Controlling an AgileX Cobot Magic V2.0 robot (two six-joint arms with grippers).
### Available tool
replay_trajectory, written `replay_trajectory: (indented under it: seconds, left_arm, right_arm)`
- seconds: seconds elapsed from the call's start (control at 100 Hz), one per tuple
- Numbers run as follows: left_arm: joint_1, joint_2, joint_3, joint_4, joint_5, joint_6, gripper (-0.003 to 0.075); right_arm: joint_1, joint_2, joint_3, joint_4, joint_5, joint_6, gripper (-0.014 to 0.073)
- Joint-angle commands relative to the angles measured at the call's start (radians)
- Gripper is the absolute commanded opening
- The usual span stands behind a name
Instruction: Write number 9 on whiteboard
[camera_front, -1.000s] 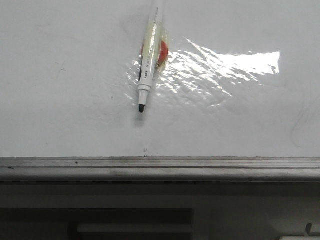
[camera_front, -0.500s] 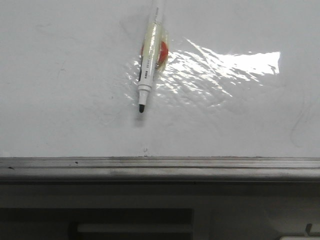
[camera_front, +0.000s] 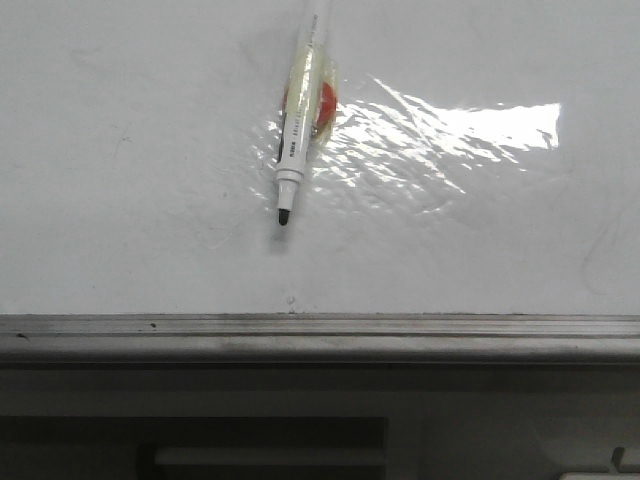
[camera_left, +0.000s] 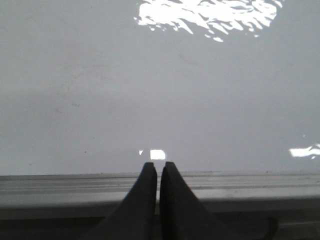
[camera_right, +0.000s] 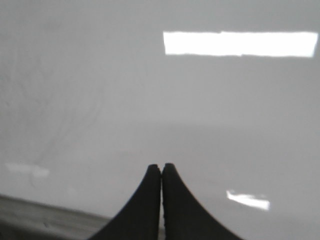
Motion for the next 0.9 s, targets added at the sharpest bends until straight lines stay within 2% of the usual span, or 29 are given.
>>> replay_trajectory:
  seconds: [0.0,0.05,0.06,0.07,0.1,0.18,0.35,0.58,0.69,0.77,0.89]
  left_arm:
    - [0.004,-0.026,0.017,-0.122,-0.131,-0.009,-0.002]
    - [0.004,-0.026,0.017,-0.269,-0.208,-0.014,-0.002]
    - [0.004,-0.026,0.017,-0.353,-0.23,-0.018,-0.002]
    - [0.004,-0.026,0.017,-0.353,-0.241,-0.018,-0.002]
    - [0.004,-0.026,0.017,-0.486,-0.28,-0.018,-0.002]
    - [0.004,-0.026,0.017,-0.69,-0.377,-0.018,-0.002]
    - [0.004,-0.026,0.017,-0.884,-0.462,-0.018,-0.002]
    - [0.004,-0.026,0.015,-0.902,-0.443,-0.02,-0.002]
    - [-0.003,-0.023,-0.024,-0.868,-0.376,-0.018,-0.002]
    - [-0.003,0.013,-0.077,-0.736,-0.29,0.004,-0.002]
    - [-0.003,0.128,-0.216,-0.573,-0.121,0.107,-0.002]
  right_arm:
    - [-0.004,-0.014,0.029,0.103,-0.197,-0.004,-0.0041]
    - [-0.004,-0.014,0.029,0.168,-0.244,-0.004,-0.0041]
    - [-0.004,-0.014,0.029,0.183,-0.253,-0.004,-0.0041]
    - [-0.004,-0.014,0.029,0.189,-0.257,-0.004,-0.0041]
    - [-0.004,-0.014,0.029,0.211,-0.271,-0.004,-0.0041]
    - [-0.004,-0.014,0.029,0.277,-0.299,-0.004,-0.0041]
    - [-0.004,-0.014,0.025,0.39,-0.31,-0.004,-0.0041]
    - [-0.004,-0.014,-0.072,0.419,-0.248,-0.004,-0.0041]
    - [-0.004,-0.002,-0.184,0.419,-0.02,-0.004,-0.0041]
    - [-0.004,0.037,-0.27,0.393,0.192,-0.004,-0.0041]
    - [-0.004,0.126,-0.389,0.296,0.391,-0.004,-0.0041]
